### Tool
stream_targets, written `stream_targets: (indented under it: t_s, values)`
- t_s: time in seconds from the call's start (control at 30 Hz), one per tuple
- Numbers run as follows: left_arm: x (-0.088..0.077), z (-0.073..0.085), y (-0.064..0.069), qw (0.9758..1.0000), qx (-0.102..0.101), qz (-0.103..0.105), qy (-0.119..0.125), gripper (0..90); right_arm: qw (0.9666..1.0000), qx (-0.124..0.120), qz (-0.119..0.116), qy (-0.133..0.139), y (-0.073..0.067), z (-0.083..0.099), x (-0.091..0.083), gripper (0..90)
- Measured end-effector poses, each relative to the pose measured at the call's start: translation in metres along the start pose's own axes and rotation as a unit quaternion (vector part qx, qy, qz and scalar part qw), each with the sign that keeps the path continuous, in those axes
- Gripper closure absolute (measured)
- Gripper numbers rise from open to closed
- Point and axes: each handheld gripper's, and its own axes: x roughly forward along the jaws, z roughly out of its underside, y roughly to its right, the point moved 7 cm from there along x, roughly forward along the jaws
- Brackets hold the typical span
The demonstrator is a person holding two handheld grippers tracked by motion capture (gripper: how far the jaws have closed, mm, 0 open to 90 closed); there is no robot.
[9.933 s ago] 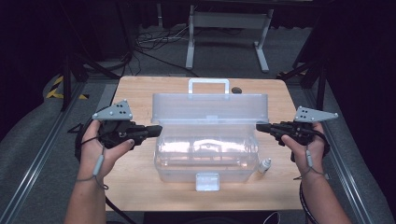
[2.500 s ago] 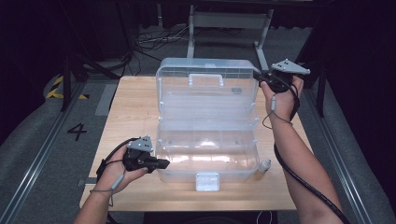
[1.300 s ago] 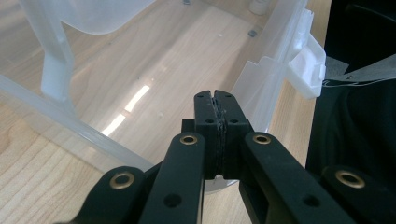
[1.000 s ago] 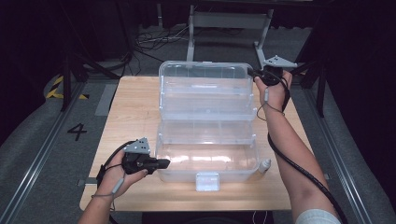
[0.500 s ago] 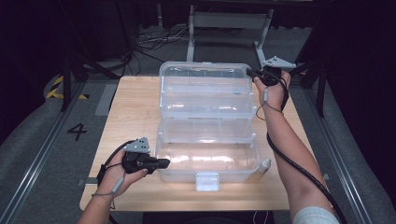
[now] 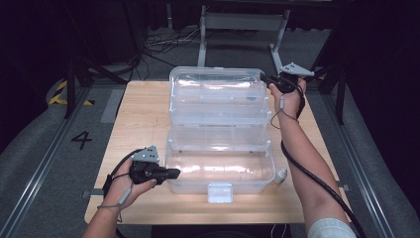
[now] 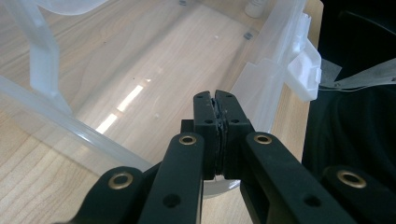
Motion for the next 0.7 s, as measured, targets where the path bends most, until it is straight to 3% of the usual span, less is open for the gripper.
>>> stream_targets:
  t_s: [0.7]
  values:
    - [0.0, 0.0, -0.001, 1.0, -0.002, 0.001, 0.002, 88.1, 0.9996, 0.019, -0.016, -0.009, 0.007, 0.011, 0.011, 82.1]
